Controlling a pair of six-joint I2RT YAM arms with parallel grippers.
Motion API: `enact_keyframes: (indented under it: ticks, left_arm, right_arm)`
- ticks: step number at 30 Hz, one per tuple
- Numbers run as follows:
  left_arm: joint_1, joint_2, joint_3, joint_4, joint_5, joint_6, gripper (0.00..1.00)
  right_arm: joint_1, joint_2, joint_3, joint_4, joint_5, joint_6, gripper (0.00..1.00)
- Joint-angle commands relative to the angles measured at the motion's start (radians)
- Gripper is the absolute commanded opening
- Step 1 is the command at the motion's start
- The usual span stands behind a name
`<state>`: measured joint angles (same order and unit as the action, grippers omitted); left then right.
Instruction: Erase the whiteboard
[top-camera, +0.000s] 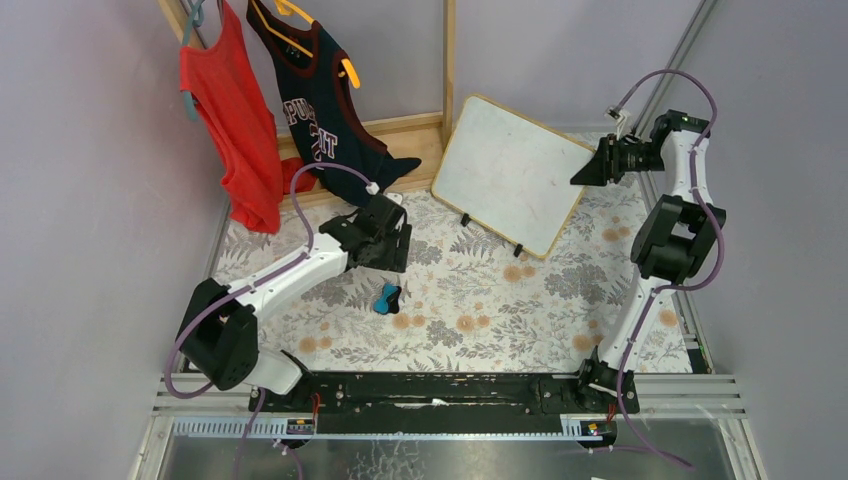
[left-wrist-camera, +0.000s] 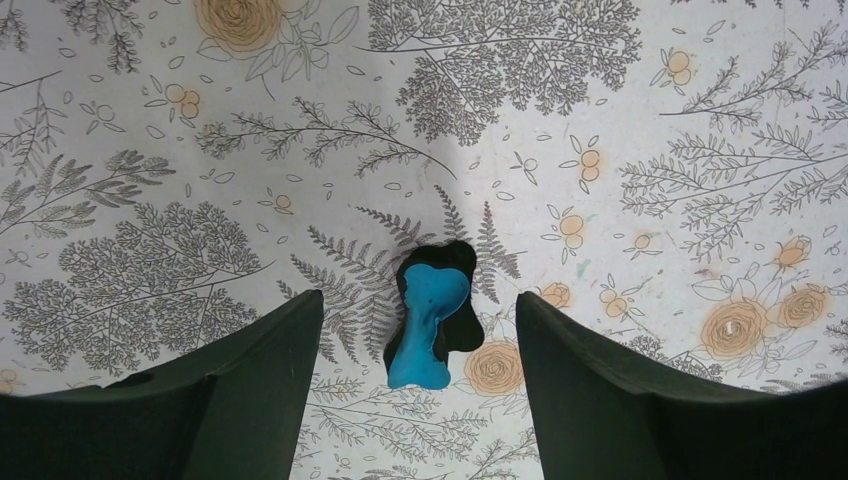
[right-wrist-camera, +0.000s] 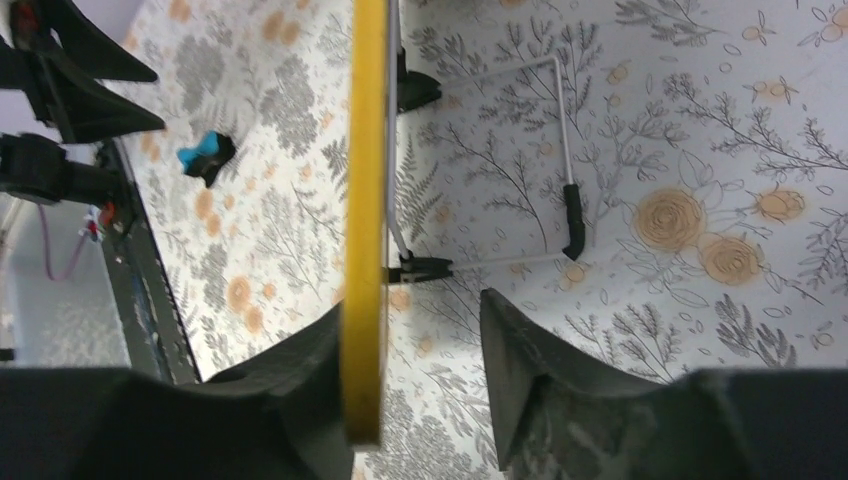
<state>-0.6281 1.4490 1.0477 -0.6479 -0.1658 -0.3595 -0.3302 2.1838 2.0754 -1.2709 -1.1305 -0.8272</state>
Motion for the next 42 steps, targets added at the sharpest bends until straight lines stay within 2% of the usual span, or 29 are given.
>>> enact_keyframes:
  ticks: [1,6,14,20,32,36,42]
  left_arm:
    - [0.011,-0.028,0.022,0.036,-0.053,-0.021,0.69]
    - [0.015,-0.056,0.011,0.064,-0.077,-0.028,0.69]
    - [0.031,-0.075,-0.002,0.086,-0.088,-0.036,0.69]
    - [0.057,-0.096,-0.012,0.139,-0.108,-0.054,0.7]
    - [0.124,-0.154,0.035,0.206,-0.164,-0.031,0.71]
    - [0.154,-0.155,0.042,0.233,-0.206,-0.024,0.71]
    - [0.179,-0.202,0.0,0.358,-0.235,-0.05,0.74]
  right_arm:
    - [0.007,-0.001,-0.002,-0.025,0.057,-0.047,0.53]
    - [0.007,-0.017,0.017,-0.041,0.039,-0.048,0.6]
    - [0.002,-0.03,0.127,-0.119,-0.001,-0.04,0.64]
    - [-0.018,-0.086,0.135,-0.114,-0.031,0.013,0.66]
    - [-0.202,-0.282,0.063,0.052,-0.085,0.261,0.66]
    - [-0.233,-0.402,-0.099,0.162,0.046,0.313,0.64]
    - [-0.238,-0.783,-0.654,0.656,0.347,0.514,0.64]
